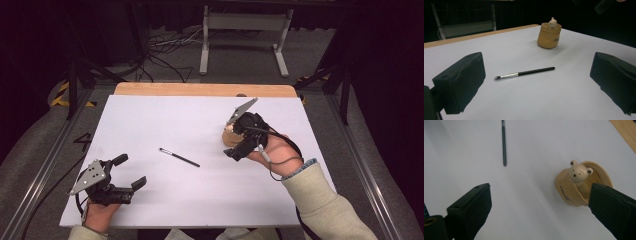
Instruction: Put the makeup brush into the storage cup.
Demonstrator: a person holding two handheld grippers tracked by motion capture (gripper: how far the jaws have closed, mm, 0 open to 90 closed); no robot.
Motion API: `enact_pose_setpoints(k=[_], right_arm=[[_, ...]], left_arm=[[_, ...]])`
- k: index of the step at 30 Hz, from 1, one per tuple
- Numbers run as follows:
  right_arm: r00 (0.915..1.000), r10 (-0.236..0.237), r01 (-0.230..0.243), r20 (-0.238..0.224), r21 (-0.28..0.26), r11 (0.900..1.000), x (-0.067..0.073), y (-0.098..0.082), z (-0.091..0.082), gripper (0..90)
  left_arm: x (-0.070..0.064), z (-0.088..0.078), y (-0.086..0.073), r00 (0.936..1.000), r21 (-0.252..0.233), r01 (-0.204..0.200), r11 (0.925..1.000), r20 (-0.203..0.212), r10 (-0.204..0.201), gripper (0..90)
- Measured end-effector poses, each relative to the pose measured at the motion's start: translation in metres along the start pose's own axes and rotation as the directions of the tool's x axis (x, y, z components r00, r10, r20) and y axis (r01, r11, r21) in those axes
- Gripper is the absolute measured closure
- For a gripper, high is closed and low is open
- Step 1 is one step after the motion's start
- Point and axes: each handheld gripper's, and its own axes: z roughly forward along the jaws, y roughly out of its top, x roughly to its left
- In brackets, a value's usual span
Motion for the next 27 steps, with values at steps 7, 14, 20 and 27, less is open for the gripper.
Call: enact_pose_setpoints(k=[7,14,20,27], right_arm=[[0.9999,-0.005,0.006,-0.011,0.062,0.998,0.0,0.013,0.003,6.0],[0.9993,-0.027,0.029,-0.025,0.09,0.996,0.003,0.029,0.009,6.5],[0.9983,-0.039,0.043,-0.042,0.098,0.994,0.005,0.044,0.022,6.5],[0.9966,-0.058,0.064,-0.059,0.106,0.992,0.006,0.058,0.032,6.4]], left_arm=[[0.001,0.002,0.001,1.0,0.003,-0.003,1.0,0.007,0.003,0.7],[0.0,0.001,0.0,1.0,0.002,0.005,1.0,0.004,-0.005,0.7],[0.0,-0.006,-0.002,0.9999,-0.002,0.004,1.0,-0.014,-0.004,0.7],[-0.002,-0.014,-0.004,0.9994,0.001,0.011,0.9999,-0.034,-0.011,0.7]])
